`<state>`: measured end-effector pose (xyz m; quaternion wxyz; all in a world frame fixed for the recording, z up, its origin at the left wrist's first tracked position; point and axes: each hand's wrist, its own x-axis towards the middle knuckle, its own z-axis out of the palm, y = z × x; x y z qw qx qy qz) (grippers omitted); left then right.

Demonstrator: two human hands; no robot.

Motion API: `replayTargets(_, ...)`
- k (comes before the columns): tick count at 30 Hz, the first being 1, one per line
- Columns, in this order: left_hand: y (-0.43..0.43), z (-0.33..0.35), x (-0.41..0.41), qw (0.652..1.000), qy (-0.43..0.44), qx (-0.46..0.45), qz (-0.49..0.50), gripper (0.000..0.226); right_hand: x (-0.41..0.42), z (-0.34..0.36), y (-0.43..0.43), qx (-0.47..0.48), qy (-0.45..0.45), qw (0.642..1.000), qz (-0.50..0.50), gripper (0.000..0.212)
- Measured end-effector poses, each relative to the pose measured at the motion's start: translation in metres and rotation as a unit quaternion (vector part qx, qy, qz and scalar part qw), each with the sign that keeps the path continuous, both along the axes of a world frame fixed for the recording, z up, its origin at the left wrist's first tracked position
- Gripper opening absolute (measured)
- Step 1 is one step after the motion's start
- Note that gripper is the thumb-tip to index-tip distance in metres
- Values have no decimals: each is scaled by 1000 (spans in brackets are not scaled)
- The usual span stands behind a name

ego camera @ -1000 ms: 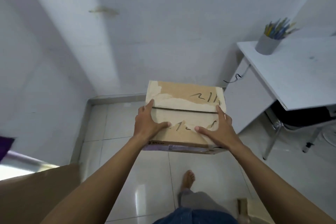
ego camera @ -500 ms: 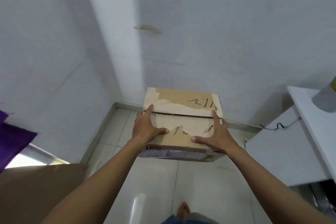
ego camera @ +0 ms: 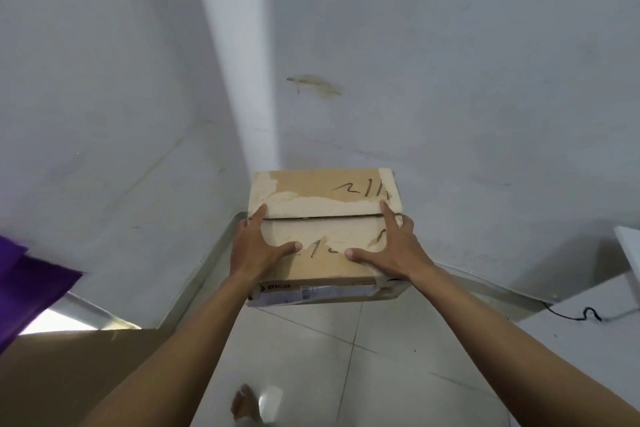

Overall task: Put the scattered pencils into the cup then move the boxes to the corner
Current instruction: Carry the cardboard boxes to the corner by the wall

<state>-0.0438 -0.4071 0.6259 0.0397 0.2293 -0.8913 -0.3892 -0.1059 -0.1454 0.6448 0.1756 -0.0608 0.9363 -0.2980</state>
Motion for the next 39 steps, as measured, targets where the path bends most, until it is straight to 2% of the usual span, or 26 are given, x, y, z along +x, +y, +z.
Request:
replayTargets(16, -155, -33, -112, 996, -40, 26, -78, 111, -77, -30, -149, 2, -21, 996, -88, 129)
replayTargets(26, -221, -88, -158, 987, -93, 66, -110, 102, -93, -94, -210, -39, -83, 986, -140, 123)
replayTargets(39, -252, -205, -231, 976, -190, 65, -87, 103, -187, -215, -243, -48, -158, 978, -128, 112)
